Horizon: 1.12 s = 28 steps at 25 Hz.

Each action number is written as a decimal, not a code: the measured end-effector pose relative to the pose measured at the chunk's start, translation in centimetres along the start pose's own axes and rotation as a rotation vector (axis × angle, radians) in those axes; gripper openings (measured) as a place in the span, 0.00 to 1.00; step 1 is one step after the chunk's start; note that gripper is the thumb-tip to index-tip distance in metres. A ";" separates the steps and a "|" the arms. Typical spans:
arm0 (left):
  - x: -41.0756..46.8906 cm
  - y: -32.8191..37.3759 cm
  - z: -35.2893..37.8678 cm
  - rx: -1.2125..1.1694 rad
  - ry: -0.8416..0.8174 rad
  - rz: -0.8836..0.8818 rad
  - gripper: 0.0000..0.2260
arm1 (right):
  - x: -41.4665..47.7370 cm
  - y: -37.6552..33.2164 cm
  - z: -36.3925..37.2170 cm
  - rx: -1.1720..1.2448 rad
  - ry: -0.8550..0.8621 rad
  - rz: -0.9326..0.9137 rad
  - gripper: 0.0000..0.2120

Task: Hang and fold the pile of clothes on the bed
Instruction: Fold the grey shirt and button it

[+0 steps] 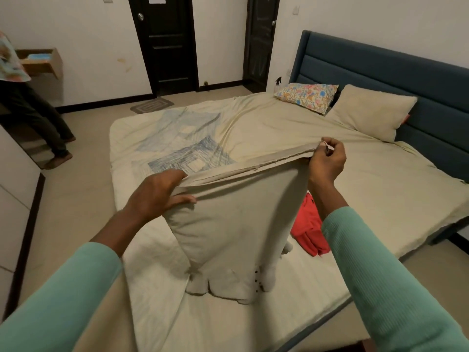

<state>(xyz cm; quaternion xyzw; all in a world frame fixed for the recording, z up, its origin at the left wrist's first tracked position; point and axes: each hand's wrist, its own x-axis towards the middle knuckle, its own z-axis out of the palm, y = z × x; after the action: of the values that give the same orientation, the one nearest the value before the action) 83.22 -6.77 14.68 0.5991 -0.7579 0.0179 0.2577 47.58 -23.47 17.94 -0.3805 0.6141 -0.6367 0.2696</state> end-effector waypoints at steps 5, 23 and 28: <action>1.6 -2.7 -5.6 0.194 0.146 -0.147 0.15 | -0.1 -2.4 -0.7 0.089 -0.172 0.027 0.12; 2.2 12.6 -12.5 -0.398 -0.097 -0.210 0.07 | -19.9 -8.6 -2.1 -0.001 -1.052 -0.288 0.28; 0.8 14.3 -12.4 -0.749 -0.030 -0.268 0.09 | -18.0 -9.8 -3.8 0.006 -1.135 -0.360 0.06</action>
<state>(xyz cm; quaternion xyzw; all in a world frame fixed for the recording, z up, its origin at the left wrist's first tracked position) 74.58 0.64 29.76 0.5573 -0.6308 -0.3022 0.4474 55.87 -5.69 24.97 -0.7588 0.2980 -0.3714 0.4444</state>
